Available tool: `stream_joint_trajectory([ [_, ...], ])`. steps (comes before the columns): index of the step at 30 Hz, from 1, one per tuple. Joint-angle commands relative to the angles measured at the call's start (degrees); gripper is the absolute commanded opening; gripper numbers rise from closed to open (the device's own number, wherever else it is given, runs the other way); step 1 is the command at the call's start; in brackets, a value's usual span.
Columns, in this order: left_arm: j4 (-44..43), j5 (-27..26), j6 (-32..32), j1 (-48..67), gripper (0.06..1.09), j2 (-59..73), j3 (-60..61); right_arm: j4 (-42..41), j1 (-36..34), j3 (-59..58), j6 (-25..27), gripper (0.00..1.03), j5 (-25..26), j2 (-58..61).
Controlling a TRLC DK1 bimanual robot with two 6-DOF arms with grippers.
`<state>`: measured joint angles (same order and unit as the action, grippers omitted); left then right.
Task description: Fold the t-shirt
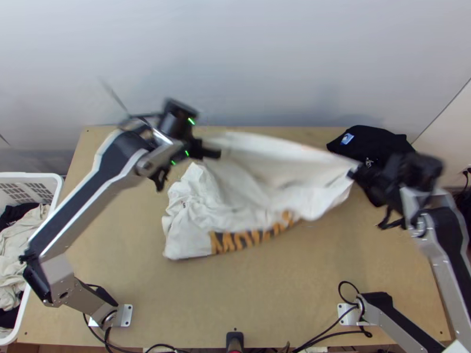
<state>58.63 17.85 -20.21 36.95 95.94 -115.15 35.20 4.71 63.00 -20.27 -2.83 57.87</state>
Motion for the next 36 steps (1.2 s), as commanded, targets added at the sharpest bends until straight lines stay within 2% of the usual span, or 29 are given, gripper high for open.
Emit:
stream_joint_trajectory([
  [1, -5.5, 2.6, 5.7, -0.7, 0.10, -1.5, -16.5, 4.4, -1.3, 20.2, 1.6, 0.03, 6.6, 0.3],
  [12, -25.6, 19.2, 25.3, 7.5, 0.10, -10.6, -15.6, -0.1, -0.1, 38.4, 13.9, 0.03, 23.2, -2.4],
  [17, -40.8, 24.3, 40.5, 14.3, 0.10, -14.6, -14.8, -4.9, -0.1, 43.3, 19.2, 0.03, 27.0, -3.7],
  [19, -44.0, 24.8, 43.8, 16.1, 0.10, -15.9, -14.9, -7.1, -0.1, 44.0, 20.7, 0.03, 27.5, -4.5],
  [25, -44.2, 25.4, 45.3, 18.9, 0.10, -19.5, -14.7, -8.0, -0.4, 46.1, 23.6, 0.03, 28.1, -6.5],
  [28, -42.3, 25.5, 45.3, 20.5, 0.10, -20.6, -14.8, -7.8, -1.4, 46.8, 23.9, 0.03, 28.2, -7.4],
  [31, -36.7, 26.0, 45.2, 25.5, 0.10, -21.1, -14.7, -6.4, -2.2, 48.1, 24.0, 0.03, 28.1, -7.8],
  [33, -32.3, 26.5, 42.0, 27.2, 0.09, -22.1, -12.5, -4.2, -2.2, 47.8, 23.4, 0.02, 28.1, -8.1],
  [36, -25.0, 26.6, 33.2, 26.9, 0.09, -23.7, -8.1, -1.1, -1.8, 45.4, 20.5, 0.02, 28.1, -8.6],
])
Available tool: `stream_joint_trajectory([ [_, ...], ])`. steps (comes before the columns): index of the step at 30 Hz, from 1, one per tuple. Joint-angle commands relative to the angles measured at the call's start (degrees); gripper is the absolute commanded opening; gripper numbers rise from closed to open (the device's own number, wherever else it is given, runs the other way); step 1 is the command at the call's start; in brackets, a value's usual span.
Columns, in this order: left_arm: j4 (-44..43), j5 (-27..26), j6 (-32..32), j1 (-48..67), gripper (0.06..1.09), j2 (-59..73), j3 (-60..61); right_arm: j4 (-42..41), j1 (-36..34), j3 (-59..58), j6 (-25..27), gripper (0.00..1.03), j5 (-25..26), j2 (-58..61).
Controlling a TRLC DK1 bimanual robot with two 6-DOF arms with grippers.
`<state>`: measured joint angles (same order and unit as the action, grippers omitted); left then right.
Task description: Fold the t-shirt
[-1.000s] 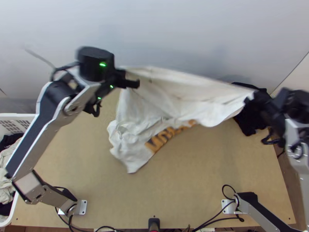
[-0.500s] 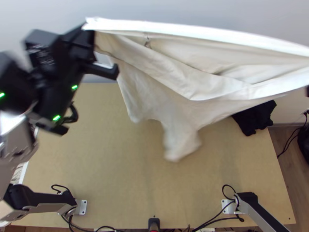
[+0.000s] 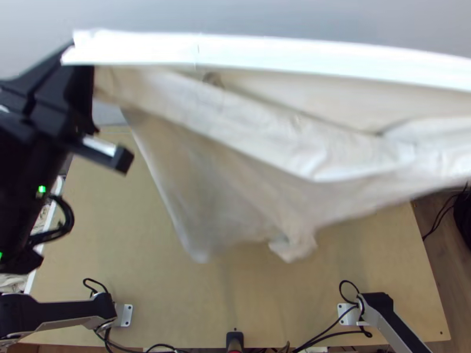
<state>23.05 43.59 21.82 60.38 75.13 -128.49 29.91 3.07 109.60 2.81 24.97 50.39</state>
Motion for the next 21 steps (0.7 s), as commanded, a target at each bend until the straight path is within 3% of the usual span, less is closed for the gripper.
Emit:
stream_joint_trajectory([
  [1, 11.6, 0.8, -10.3, 3.1, 0.09, -3.4, 7.3, 4.6, 0.5, -2.6, -3.4, 0.02, -0.1, -1.3],
  [7, 13.2, -1.2, -16.9, -0.4, 0.09, -5.4, 19.0, 5.3, 9.5, -14.5, -9.5, 0.02, -0.1, -1.1],
  [11, 23.2, -10.8, -28.0, -6.7, 0.09, -5.4, 24.2, 3.5, 13.7, -23.1, -13.6, 0.03, -1.0, 1.7],
  [14, 26.4, -21.0, -33.2, -14.4, 0.09, -7.0, 33.0, -0.2, 12.5, -29.7, -17.0, 0.03, -7.7, 5.7],
  [21, 24.2, -32.8, -36.1, -25.4, 0.09, -10.7, 51.7, -11.5, 11.0, -35.8, -23.9, 0.03, -19.0, 24.4],
])
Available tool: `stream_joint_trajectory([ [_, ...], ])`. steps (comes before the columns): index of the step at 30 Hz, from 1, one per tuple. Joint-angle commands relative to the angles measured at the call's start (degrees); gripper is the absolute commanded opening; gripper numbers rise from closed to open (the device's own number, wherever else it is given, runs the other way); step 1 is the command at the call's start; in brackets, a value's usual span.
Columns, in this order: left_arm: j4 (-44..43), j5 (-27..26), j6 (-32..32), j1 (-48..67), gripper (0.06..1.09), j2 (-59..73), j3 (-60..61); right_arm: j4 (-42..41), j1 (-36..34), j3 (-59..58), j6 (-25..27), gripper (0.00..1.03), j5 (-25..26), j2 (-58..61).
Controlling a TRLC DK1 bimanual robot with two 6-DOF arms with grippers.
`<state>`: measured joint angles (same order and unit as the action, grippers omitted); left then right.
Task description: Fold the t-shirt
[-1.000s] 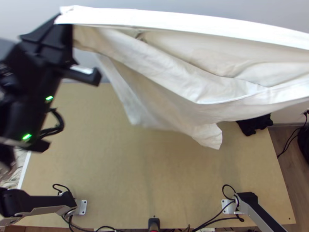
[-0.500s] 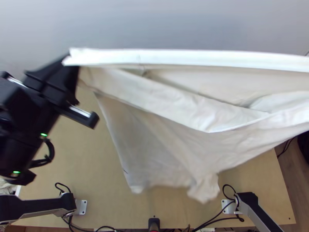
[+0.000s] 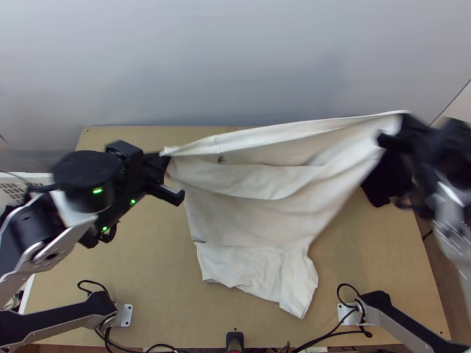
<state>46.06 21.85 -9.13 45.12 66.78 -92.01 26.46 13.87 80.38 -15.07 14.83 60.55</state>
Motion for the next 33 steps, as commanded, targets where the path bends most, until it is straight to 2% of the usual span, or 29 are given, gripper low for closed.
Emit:
stream_joint_trajectory([
  [1, 1.0, -12.3, -6.0, -11.3, 0.09, -2.3, 16.6, -9.8, 0.1, -6.4, -6.6, 0.03, -9.7, 17.6],
  [5, 0.0, -17.5, -9.3, -14.8, 0.09, -1.8, 21.0, -14.2, 0.5, -3.0, -9.3, 0.03, -12.5, 30.3],
  [12, -6.8, -19.8, -10.8, -18.5, 0.09, 3.0, 23.9, -12.7, 0.6, 8.3, -15.7, 0.03, -17.8, 48.6],
  [18, -10.6, -22.1, -14.7, -21.8, 0.09, 12.1, 21.1, -12.5, 1.9, 12.5, -18.4, 0.04, -17.8, 53.1],
  [19, -11.3, -22.1, -15.1, -22.2, 0.10, 13.3, 20.5, -12.5, 2.1, 12.6, -18.8, 0.10, -17.8, 52.8],
  [22, -14.2, -22.1, -16.5, -22.8, 0.10, 16.1, 18.9, -10.6, 2.4, 13.0, -20.7, 0.38, -17.7, 50.8],
  [24, -15.5, -22.1, -17.9, -23.2, 0.10, 17.6, 17.8, -7.4, 2.8, 13.0, -22.3, 0.59, -17.6, 49.3],
  [27, -16.4, -22.2, -19.4, -23.8, 0.12, 19.8, 16.1, -2.9, 4.3, 12.0, -23.0, 0.83, -17.5, 46.9],
  [30, -17.4, -23.0, -20.1, -24.5, 0.12, 21.3, 14.8, 1.0, 5.9, 11.1, -23.1, 0.92, -17.6, 44.4],
  [33, -18.0, -23.3, -21.3, -25.4, 0.12, 22.5, 13.3, 5.8, 8.1, 10.5, -23.6, 0.96, -17.7, 41.1],
])
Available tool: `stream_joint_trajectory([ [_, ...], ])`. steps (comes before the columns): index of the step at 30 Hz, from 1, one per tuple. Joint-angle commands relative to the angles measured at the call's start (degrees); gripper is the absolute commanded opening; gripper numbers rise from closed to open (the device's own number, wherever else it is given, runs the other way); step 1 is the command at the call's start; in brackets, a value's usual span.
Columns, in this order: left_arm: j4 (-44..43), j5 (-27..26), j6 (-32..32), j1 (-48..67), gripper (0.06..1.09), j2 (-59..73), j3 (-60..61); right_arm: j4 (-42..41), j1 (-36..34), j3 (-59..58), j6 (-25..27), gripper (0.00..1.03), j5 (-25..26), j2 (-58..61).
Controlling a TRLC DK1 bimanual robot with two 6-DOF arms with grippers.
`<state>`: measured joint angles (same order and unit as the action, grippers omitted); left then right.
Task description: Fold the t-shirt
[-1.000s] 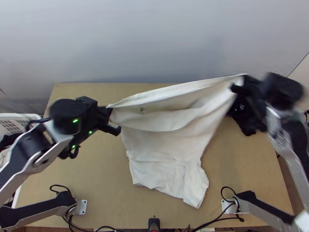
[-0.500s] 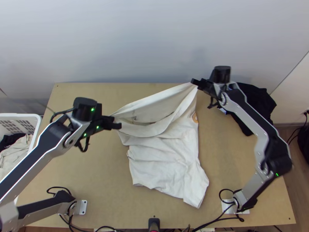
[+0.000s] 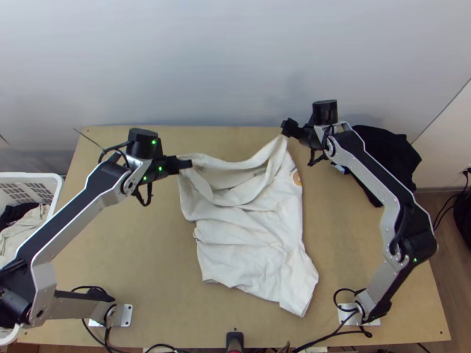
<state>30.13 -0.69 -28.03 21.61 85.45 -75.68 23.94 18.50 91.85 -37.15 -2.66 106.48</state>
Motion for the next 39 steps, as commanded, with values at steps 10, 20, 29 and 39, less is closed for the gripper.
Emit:
stream_joint_trajectory([
  [10, -3.9, -0.9, -2.2, -4.2, 0.12, 5.5, -2.5, 16.4, 11.0, -11.7, -5.8, 0.96, -12.0, -11.8],
  [20, -4.5, -0.9, -2.0, -5.0, 0.12, 5.8, -2.1, 9.0, 13.3, -14.9, -6.1, 0.92, -13.1, -2.2],
  [29, -4.1, -0.9, -1.9, -5.1, 0.12, 4.6, -1.9, 5.8, 11.6, -10.7, -6.0, 0.87, -12.8, 5.2],
  [39, -3.7, -0.9, -1.8, -5.7, 0.12, 3.1, 0.2, 4.9, 8.7, -8.1, -5.4, 0.52, -10.4, 7.4],
])
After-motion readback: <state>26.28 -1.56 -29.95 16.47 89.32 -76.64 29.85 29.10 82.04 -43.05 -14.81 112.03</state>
